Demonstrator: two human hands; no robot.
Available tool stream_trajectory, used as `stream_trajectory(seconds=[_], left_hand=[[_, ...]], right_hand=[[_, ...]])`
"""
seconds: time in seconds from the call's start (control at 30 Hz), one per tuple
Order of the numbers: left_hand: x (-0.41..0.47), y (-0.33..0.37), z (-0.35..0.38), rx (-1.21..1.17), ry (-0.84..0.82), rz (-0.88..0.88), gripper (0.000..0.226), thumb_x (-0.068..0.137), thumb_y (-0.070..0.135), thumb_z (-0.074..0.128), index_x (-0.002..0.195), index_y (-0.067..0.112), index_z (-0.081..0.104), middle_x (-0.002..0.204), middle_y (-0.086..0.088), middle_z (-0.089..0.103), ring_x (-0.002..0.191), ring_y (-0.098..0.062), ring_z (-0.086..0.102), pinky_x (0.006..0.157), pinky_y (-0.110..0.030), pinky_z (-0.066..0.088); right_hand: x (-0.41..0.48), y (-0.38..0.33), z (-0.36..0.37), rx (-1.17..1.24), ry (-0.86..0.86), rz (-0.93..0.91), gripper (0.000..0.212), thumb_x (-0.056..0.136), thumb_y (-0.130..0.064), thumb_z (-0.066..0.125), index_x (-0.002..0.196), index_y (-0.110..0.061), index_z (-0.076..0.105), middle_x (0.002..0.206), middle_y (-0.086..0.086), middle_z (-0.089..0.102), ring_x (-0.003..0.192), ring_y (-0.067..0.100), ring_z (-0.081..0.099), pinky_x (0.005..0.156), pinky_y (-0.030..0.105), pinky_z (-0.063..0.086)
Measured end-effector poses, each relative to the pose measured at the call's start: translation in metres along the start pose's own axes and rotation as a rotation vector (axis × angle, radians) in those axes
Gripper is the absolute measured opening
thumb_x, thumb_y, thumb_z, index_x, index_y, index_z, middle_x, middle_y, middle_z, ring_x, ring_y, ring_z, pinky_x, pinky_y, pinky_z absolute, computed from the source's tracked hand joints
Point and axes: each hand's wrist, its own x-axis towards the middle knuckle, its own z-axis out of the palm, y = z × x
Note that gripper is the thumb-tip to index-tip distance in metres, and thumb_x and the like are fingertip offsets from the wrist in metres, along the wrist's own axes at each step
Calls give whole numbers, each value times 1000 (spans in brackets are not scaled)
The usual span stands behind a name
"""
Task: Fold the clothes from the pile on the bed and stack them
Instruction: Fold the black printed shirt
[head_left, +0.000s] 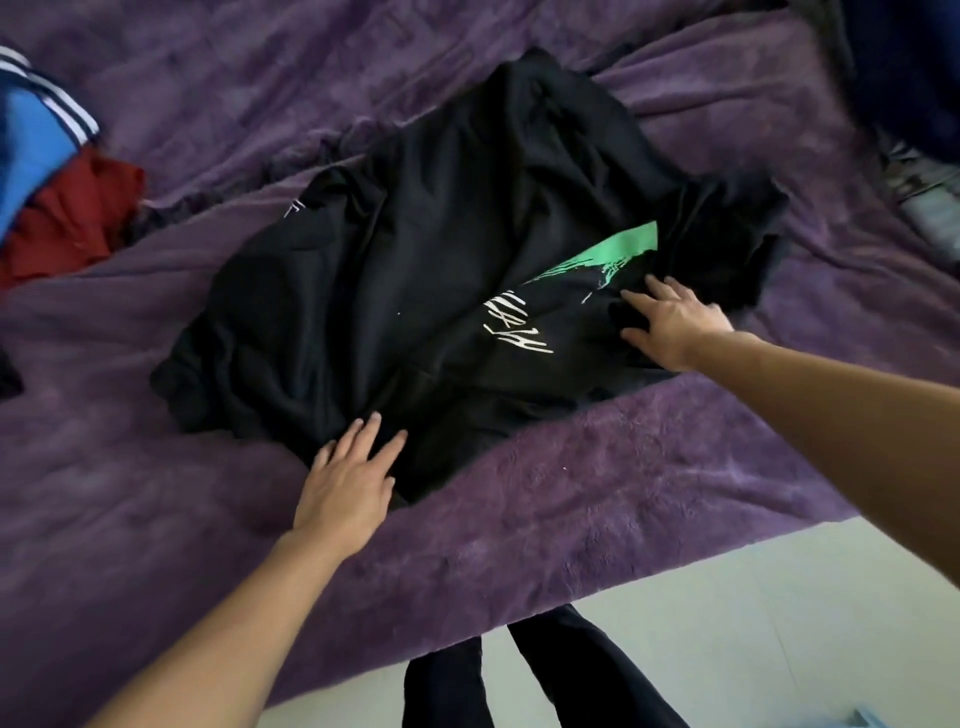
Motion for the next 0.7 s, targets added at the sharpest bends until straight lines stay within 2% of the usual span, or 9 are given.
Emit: stream_trajectory(seconds=[0.07,0.13,0.23,0.3,0.4,0.53,0.6,0.67,0.7], left_hand=[[-1,-12,-16,-76,106,-2,47,93,26,55,139,21,47,150,-10,35,135,-29,36,104,-43,34],[0,-33,-36,-164,307,-102,40,84,15,67,123,9,62,134,-18,51,117,-39,51,91,-50,43],[10,-78,-68,-280,465,-395,41,84,13,67,124,6,60,130,-20,51,115,-42,48,89,-52,42],[19,-111,-83,-367,418,-570,48,87,19,64,132,9,51,132,-20,47,119,-41,44,93,-52,40],[28,-158,-90,-398,245,-673,67,86,29,66,144,16,35,139,-18,42,125,-39,41,98,-53,39],[31,-195,-73,-551,57,-622,80,83,31,70,148,25,24,142,-10,45,128,-34,44,104,-49,39],[33,-203,-60,-626,131,-575,54,85,23,68,134,19,47,121,-8,61,114,-33,56,94,-45,46],[34,-207,-57,-600,234,-555,16,87,18,64,102,12,64,91,-6,67,94,-31,62,78,-39,50],[36,-209,-60,-574,297,-557,10,88,16,63,94,10,66,86,-8,66,90,-32,62,74,-37,49]], right_hand=[[1,1,-5,17,-20,25,64,92,-50,52,149,-36,26,160,-1,14,147,22,11,110,55,25],[0,-8,-22,5,76,41,57,90,-46,56,143,-30,41,151,6,36,137,30,33,105,51,34],[-7,-49,-54,109,332,30,39,88,-34,57,124,-21,61,124,15,60,113,37,54,91,44,45],[-10,-95,-71,221,399,-63,32,87,-32,59,116,-20,66,117,14,66,108,37,59,87,42,47],[1,-178,-88,304,397,-266,28,87,-31,59,113,-21,66,113,8,69,108,33,61,89,42,50],[34,-284,-98,226,456,-461,58,84,-28,62,139,-24,44,139,6,47,127,30,44,95,42,43],[55,-322,-101,133,384,-458,76,82,-26,66,147,-27,29,153,7,29,139,30,28,101,47,37],[72,-342,-100,38,312,-430,61,82,-24,64,140,-27,44,145,10,42,134,31,36,102,46,35],[76,-345,-99,52,336,-433,46,84,-22,61,129,-26,57,132,11,55,124,32,46,99,43,37]])
